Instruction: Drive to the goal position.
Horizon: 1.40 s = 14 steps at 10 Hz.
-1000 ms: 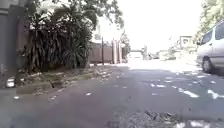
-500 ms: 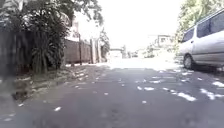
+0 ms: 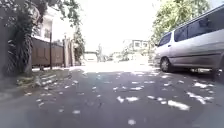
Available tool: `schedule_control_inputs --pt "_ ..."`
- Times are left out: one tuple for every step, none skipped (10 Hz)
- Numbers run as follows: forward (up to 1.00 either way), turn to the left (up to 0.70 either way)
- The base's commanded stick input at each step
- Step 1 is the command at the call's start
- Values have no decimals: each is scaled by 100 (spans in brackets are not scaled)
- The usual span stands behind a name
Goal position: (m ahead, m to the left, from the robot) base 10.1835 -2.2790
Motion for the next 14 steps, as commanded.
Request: schedule_control_inputs --pt "100 -2" --pt "100 -3" --pt "100 -2" --pt "100 -3" --pt "100 -3" --pt "100 -3" --pt "100 -3" --pt "100 -29" --pt "100 -38" --pt "100 -40" --pt "100 -40" --pt "100 -40" --pt "100 -22" --pt "100 -4"
